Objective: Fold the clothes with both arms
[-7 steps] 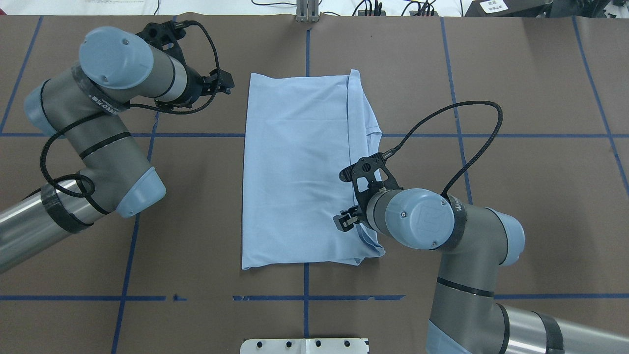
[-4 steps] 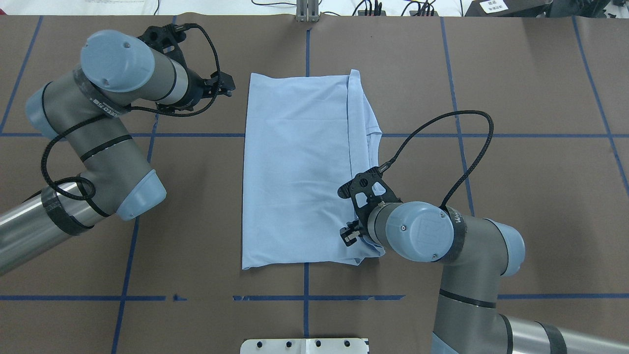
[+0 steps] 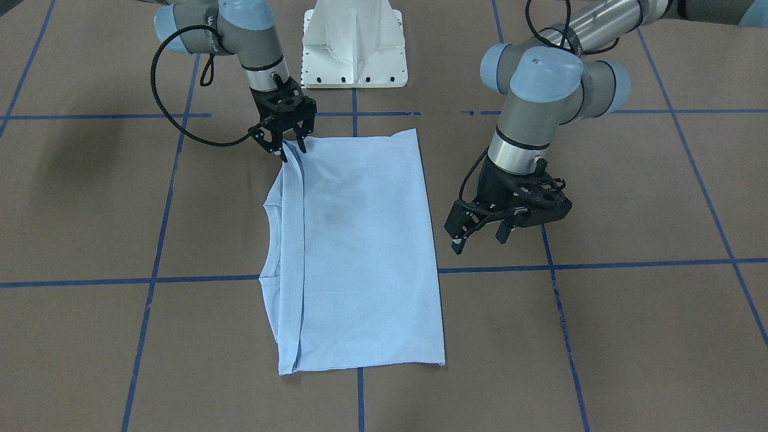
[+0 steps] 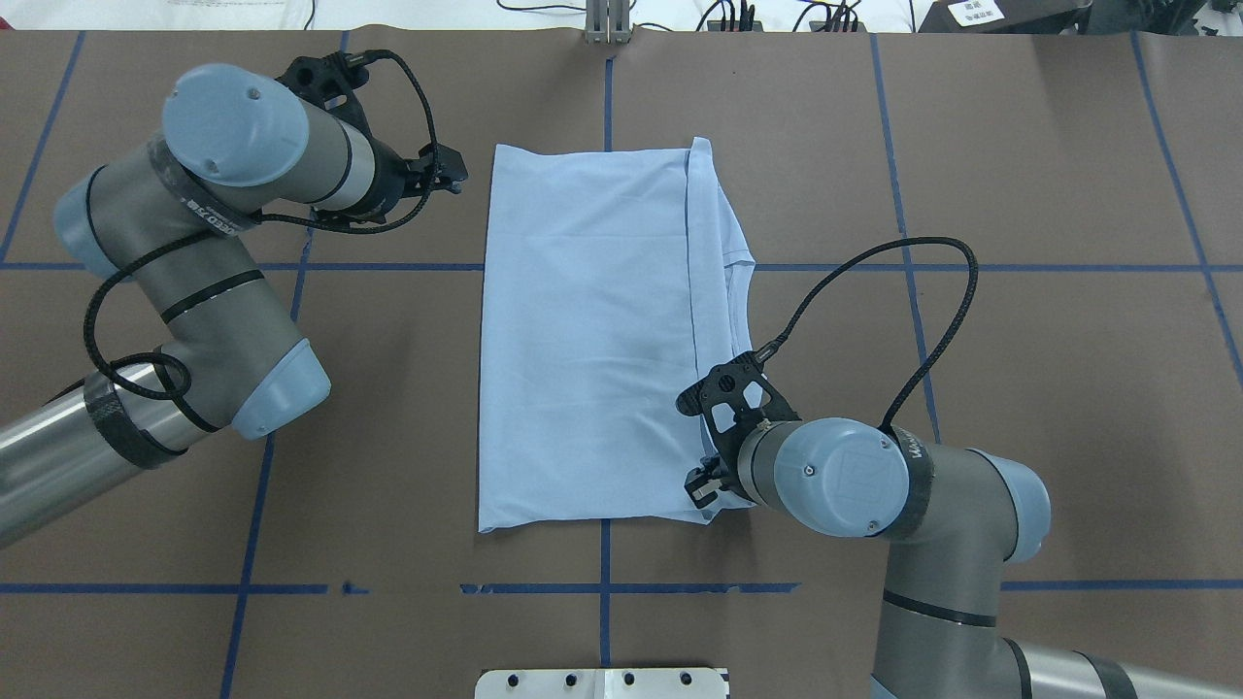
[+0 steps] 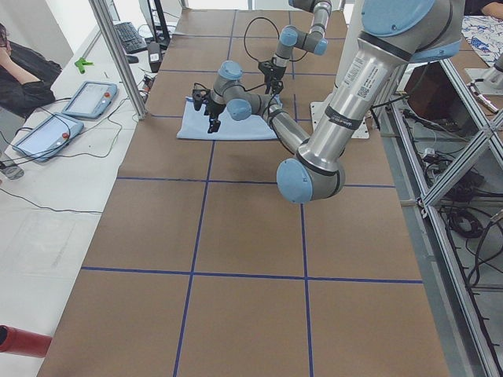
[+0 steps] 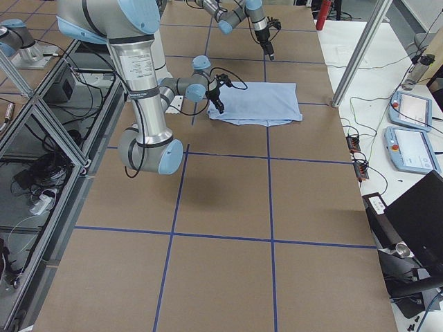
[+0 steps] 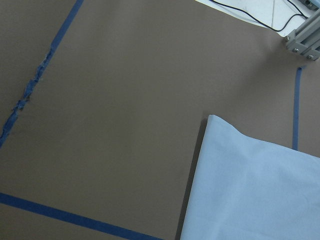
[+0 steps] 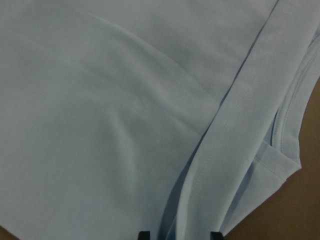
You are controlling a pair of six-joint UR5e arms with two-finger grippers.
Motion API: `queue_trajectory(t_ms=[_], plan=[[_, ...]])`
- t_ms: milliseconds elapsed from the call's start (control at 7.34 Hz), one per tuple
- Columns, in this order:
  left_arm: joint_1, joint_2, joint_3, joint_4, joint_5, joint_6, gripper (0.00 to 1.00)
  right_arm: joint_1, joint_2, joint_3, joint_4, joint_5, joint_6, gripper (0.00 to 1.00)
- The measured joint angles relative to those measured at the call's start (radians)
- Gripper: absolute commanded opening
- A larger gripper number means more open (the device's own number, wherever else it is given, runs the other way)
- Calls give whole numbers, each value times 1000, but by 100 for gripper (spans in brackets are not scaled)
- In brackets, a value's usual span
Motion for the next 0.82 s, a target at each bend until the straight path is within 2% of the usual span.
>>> queue_trajectory(t_ms=[818], plan=[[7,0,2,-1,0,-16,100,-19,-25,9,-2,9,0,43]])
